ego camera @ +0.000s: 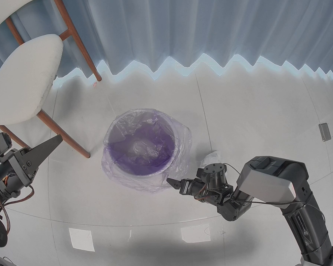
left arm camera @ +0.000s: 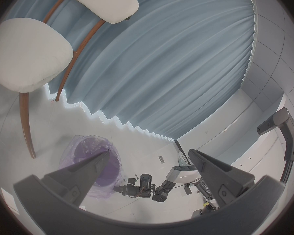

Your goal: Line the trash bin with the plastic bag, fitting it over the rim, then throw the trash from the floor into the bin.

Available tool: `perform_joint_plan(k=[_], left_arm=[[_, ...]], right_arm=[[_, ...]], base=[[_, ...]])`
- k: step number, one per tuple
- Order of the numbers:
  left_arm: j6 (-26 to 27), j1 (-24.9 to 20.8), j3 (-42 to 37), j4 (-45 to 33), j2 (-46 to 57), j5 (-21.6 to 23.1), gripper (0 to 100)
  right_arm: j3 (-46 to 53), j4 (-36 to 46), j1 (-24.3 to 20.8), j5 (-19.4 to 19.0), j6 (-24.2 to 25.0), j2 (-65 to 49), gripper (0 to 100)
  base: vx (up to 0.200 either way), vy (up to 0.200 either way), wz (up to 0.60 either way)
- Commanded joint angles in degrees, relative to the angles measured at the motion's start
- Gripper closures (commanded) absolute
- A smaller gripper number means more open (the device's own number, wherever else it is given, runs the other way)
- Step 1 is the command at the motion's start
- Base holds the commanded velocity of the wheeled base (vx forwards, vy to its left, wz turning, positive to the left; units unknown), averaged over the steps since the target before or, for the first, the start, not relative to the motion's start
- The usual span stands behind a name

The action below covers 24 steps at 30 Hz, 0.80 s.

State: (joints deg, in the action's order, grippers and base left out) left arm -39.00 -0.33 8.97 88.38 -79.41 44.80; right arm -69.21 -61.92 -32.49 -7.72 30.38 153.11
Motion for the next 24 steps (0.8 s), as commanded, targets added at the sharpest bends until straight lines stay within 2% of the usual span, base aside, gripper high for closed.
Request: perform_joint_plan(k=[1, 5, 8, 14, 18, 24], left_arm=[[-0.03, -0.02, -0.1, 0.04, -0.22, 0.02, 0], [-0.03, -0.02, -0.36, 0.04, -0.22, 0.02, 0], [-0.03, -0.11, -0.45, 0.04, -0.22, 0.02, 0], [-0.03, -0.2, -0.53, 0.04, -0.4, -0.15, 0], [-0.03, -0.29, -0.89, 0.04, -0.4, 0.02, 0], [-0.11, -0.64, -1.24, -0.05, -1.27, -0.15, 0]], right_arm=[[-1.55, 1.89, 2.34, 1.92, -4.71, 0.69, 0], [-1.46, 2.06, 4.1, 2.97, -11.22, 0.69, 0], [-1.28, 2.06, 4.45, 4.2, -13.15, 0.61, 0], [-1.19, 1.97, 4.45, 4.99, -13.5, 0.61, 0], [0.83, -1.01, 4.36, 5.96, -13.86, -0.8, 0], [13.13, -10.51, 2.08, 4.82, -9.64, -8.01, 0]], base=[[0.0, 0.0, 0.0], [0.0, 0.0, 0.0], [0.0, 0.0, 0.0], [0.0, 0.0, 0.0], [0.0, 0.0, 0.0], [0.0, 0.0, 0.0]])
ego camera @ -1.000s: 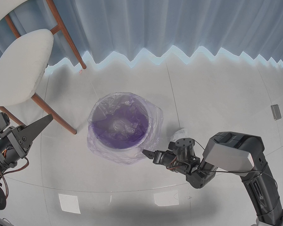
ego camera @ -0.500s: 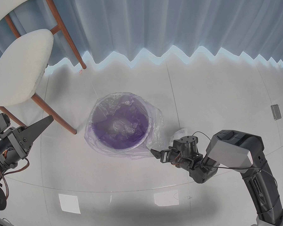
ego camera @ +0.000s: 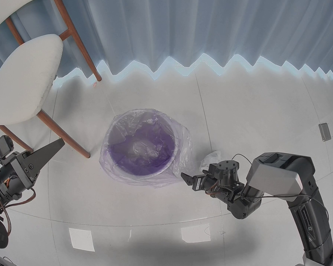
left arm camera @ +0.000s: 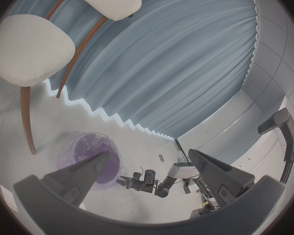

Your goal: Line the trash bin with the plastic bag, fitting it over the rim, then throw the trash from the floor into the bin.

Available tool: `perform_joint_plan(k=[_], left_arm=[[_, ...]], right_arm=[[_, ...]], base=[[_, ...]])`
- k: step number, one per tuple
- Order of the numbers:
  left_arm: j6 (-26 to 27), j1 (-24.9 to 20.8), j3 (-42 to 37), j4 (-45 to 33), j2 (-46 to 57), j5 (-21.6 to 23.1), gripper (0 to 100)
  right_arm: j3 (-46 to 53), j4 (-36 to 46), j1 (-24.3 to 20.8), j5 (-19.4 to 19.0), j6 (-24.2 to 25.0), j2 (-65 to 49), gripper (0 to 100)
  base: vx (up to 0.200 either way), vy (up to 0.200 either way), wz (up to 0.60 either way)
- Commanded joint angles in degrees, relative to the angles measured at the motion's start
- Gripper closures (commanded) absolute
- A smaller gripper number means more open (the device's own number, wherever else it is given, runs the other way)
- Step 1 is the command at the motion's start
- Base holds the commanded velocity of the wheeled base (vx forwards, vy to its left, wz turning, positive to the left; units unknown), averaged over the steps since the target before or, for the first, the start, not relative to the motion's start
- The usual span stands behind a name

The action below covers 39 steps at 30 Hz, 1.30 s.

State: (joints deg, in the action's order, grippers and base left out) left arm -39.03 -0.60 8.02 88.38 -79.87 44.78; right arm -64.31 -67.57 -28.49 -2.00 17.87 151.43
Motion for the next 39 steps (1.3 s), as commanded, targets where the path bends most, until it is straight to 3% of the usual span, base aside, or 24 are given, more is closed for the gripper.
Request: perform_joint_plan(k=[1, 10, 15, 24, 31, 35, 39], left_arm=[[-0.16, -0.63, -0.2, -0.05, -1.07, -0.13, 0], [0.1, -0.9, -0.11, 0.12, -4.24, -0.22, 0], [0.1, -0.98, -0.37, 0.12, -3.62, -0.3, 0], [0.1, -1.07, -1.25, 0.04, -4.15, -0.3, 0], [0.19, -0.63, -0.55, 0.12, -4.06, -1.45, 0], [0.19, -0.63, -0.11, 0.12, -3.97, -1.62, 0], [3.61, -1.07, -0.37, 0.12, -3.8, -1.36, 0]], right_arm=[[10.78, -6.7, -2.36, -1.6, 4.1, -7.64, 0], [27.65, -19.97, -3.59, -7.76, 10.78, -18.72, 0], [32.84, -22.25, -4.47, -11.89, 12.45, -23.73, 0], [34.16, -22.43, -6.84, -11.45, 12.98, -25.48, 0], [38.38, -22.34, -8.86, -11.54, 20.1, -30.93, 0], [39.43, -22.34, -8.6, -11.45, 20.19, -31.37, 0], [40.31, -22.34, -8.34, -10.39, 18.87, -31.46, 0]], base=[[0.0, 0.0, 0.0], [0.0, 0.0, 0.0], [0.0, 0.0, 0.0], [0.0, 0.0, 0.0], [0.0, 0.0, 0.0], [0.0, 0.0, 0.0], [0.0, 0.0, 0.0]])
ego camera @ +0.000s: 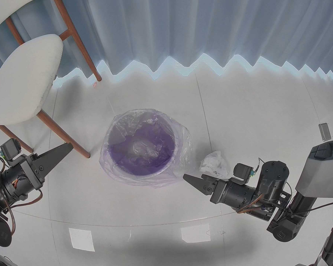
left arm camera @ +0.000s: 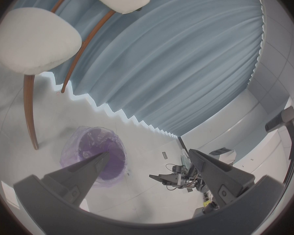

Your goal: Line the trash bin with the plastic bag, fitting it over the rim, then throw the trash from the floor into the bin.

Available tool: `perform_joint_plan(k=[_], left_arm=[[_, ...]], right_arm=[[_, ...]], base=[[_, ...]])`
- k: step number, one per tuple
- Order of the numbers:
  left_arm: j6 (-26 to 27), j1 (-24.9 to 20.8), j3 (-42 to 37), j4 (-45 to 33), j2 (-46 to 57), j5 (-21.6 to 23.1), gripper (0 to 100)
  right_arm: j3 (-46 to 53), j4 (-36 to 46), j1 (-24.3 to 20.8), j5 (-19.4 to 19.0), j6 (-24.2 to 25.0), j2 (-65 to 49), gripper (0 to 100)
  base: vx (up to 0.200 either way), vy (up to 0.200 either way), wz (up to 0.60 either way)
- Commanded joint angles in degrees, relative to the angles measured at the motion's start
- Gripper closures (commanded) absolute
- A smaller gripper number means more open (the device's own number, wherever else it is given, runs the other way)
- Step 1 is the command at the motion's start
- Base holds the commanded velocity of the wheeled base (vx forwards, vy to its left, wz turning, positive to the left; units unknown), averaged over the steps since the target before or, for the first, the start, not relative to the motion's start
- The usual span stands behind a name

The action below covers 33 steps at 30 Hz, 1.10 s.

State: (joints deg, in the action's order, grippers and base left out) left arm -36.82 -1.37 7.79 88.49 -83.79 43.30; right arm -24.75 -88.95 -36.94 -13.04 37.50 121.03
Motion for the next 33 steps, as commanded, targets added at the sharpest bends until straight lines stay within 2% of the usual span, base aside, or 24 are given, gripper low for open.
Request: perform_joint_plan(k=[1, 4, 10, 17, 19, 22, 26, 27, 28, 30, 33], left_arm=[[2.27, -0.3, -0.14, 0.01, -0.06, 0.12, 0], [4.82, -0.13, -0.14, -0.07, -0.24, -0.06, 0], [5.0, -0.04, -0.58, -0.07, 0.03, 0.03, 0], [5.09, -0.39, -1.37, 0.01, -0.06, 0.12, 0], [5.09, -0.3, -1.37, 0.01, -0.06, 0.12, 0], [5.09, -0.39, -1.55, 0.01, 0.11, 0.12, 0], [5.17, -0.39, -1.64, -0.07, -0.06, 0.2, 0], [5.17, -0.39, -1.64, -0.07, -0.06, 0.2, 0], [5.09, -0.48, -1.73, -0.07, -0.15, 0.2, 0], [5.09, -0.39, -1.64, -0.07, -0.24, 0.12, 0], [5.17, -0.3, -1.73, -0.07, -0.15, 0.03, 0]], right_arm=[[0.75, -0.96, 0.11, 1.18, -1.11, -0.97, 0], [-0.21, -0.87, -0.59, 1.79, -2.08, -1.06, 0], [-4.26, 0.71, -1.65, 1.62, -2.17, 0.7, 0], [-15.07, 14.07, -0.94, 2.32, -0.23, 1.23, 0], [-19.55, 20.58, -0.94, 3.55, 2.58, 1.23, 0], [-24.65, 28.05, -0.77, 4.43, 3.28, 1.76, 0], [-32.29, 37.1, -0.15, 7.59, 3.28, 2.55, 0], [-32.29, 37.1, -0.15, 7.59, 3.28, 2.55, 0], [-36.42, 42.2, -0.24, 9.26, 3.2, 3.34, 0], [-38.89, 45.45, -0.33, 10.41, 3.02, 4.39, 0], [-39.5, 46.06, -0.42, 11.11, 3.02, 5.09, 0]], base=[[0.0, 0.0, 0.0], [0.0, 0.0, 0.0], [0.0, 0.0, 0.0], [0.0, 0.0, 0.0], [0.0, 0.0, 0.0], [0.0, 0.0, 0.0], [0.0, 0.0, 0.0], [0.0, 0.0, 0.0], [0.0, 0.0, 0.0], [0.0, 0.0, 0.0], [0.0, 0.0, 0.0]])
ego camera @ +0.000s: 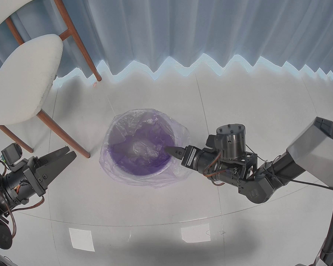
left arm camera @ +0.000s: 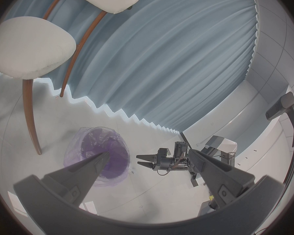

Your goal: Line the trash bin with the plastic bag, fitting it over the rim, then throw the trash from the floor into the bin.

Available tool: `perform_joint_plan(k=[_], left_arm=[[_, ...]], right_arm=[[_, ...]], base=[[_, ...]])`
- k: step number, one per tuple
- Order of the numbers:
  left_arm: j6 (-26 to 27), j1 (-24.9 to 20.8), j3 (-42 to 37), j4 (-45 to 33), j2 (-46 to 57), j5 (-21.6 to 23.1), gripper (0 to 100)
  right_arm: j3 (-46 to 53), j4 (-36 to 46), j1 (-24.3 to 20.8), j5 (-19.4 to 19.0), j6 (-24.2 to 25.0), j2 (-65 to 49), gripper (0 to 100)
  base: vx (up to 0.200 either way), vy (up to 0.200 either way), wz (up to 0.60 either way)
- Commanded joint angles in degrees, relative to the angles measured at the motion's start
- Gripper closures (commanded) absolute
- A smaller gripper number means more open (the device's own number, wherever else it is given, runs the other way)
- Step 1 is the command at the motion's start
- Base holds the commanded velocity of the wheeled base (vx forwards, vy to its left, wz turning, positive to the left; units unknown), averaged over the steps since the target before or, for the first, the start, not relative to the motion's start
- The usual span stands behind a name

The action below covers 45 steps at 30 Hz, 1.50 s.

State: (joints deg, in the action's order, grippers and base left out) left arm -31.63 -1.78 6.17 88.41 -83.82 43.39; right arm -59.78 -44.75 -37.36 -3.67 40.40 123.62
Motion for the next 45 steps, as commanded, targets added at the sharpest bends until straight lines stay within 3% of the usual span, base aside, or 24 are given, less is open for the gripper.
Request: perform_joint_plan(k=[1, 4, 16, 24, 32, 41, 42, 45], left_arm=[[-0.01, 0.73, -0.63, -0.08, 0.33, -0.14, 0], [0.08, 2.48, -1.6, -0.16, 1.56, -0.23, 0], [0.61, 0.73, -1.86, 0.1, 2.08, 0.03, 0], [4.83, -1.65, -4.15, 0.01, 2.35, 0.12, 0], [4.92, -2.26, -4.41, 0.01, 2.35, -0.06, 0], [5.0, -3.14, -4.76, 0.01, 2.35, -0.06, 0], [5.0, -3.14, -4.76, 0.01, 2.35, -0.06, 0], [5.0, -3.67, -5.03, 0.01, 2.35, 0.03, 0]], right_arm=[[-4.03, 1.77, -0.08, 1.82, 0.12, 2.76, 0], [-2.62, 1.6, -0.17, 1.82, 0.12, 2.76, 0], [2.21, -0.16, -0.34, 2.61, -0.76, 2.5, 0], [2.48, 0.19, -2.54, 3.85, -1.73, 4.61, 0], [-0.51, 1.16, -2.8, 7.36, -4.63, 10.23, 0], [-1.21, 1.07, -3.77, 7.45, -4.63, 11.29, 0], [-1.21, 1.07, -3.77, 7.54, -4.54, 11.29, 100], [-0.95, 1.16, -3.77, 7.45, -4.63, 11.2, 100]], base=[[0.0, 0.0, 0.0], [0.2, 0.2, 0.0], [0.2, 0.0, 0.0], [0.0, 0.0, 0.0], [0.0, 0.0, 0.0], [0.0, 0.0, 0.0], [0.0, 0.0, 0.0], [0.0, 0.0, 0.0]])
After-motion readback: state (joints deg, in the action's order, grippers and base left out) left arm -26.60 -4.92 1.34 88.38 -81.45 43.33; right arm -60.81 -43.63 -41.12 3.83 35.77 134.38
